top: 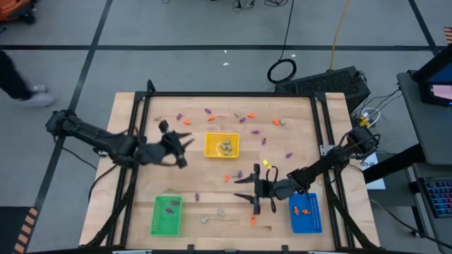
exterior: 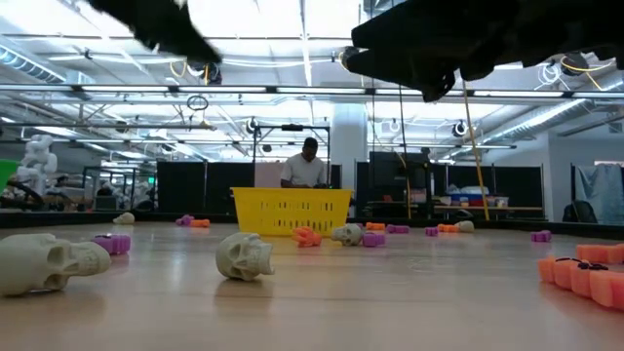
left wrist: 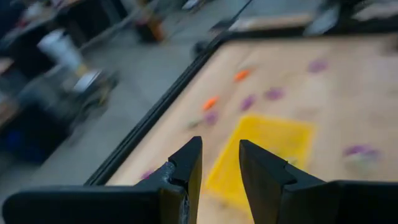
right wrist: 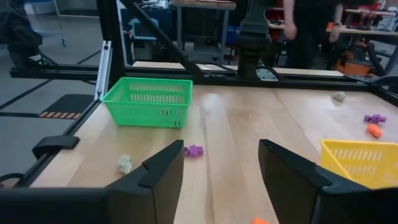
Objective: Sort Halloween decoration
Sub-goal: Put the purple skeleton toy in the green basket
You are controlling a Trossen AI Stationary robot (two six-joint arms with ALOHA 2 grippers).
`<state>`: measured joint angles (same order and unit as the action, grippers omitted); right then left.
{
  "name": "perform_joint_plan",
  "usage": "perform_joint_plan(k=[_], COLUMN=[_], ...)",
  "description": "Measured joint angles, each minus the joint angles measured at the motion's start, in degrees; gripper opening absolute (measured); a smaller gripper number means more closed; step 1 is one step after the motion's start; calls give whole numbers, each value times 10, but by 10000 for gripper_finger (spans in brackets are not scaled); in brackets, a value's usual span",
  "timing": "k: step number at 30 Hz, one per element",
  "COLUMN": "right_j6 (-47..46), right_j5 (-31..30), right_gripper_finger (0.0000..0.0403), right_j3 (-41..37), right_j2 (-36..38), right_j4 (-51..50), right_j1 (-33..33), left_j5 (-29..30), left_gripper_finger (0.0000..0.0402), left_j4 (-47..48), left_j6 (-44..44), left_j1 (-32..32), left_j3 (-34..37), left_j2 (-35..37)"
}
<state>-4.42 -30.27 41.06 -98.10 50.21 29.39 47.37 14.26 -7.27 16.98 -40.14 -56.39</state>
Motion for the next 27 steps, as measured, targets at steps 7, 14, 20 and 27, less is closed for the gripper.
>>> perform_joint_plan(k=[7,14,20,27], right_j6=[-3,-4,-9,-9], right_j5=[0,0,0,0], right_gripper_finger=[192,192,192,192], right_j3=[0,0,0,0], right_j2=[0,0,0,0], right_j4=[-3,-12,-25,-20], right_j1=[0,0,0,0], left_j5=[-67,-145,-212,-275], left_gripper_finger=[107,115,185,243], left_j4=[150,184,177,173], left_j6=[-137,-177,-139,-114], left_j1=[-165,-320,-414,-491], left_j3=[0,0,0,0], left_j2=[1,-21,-61,-134])
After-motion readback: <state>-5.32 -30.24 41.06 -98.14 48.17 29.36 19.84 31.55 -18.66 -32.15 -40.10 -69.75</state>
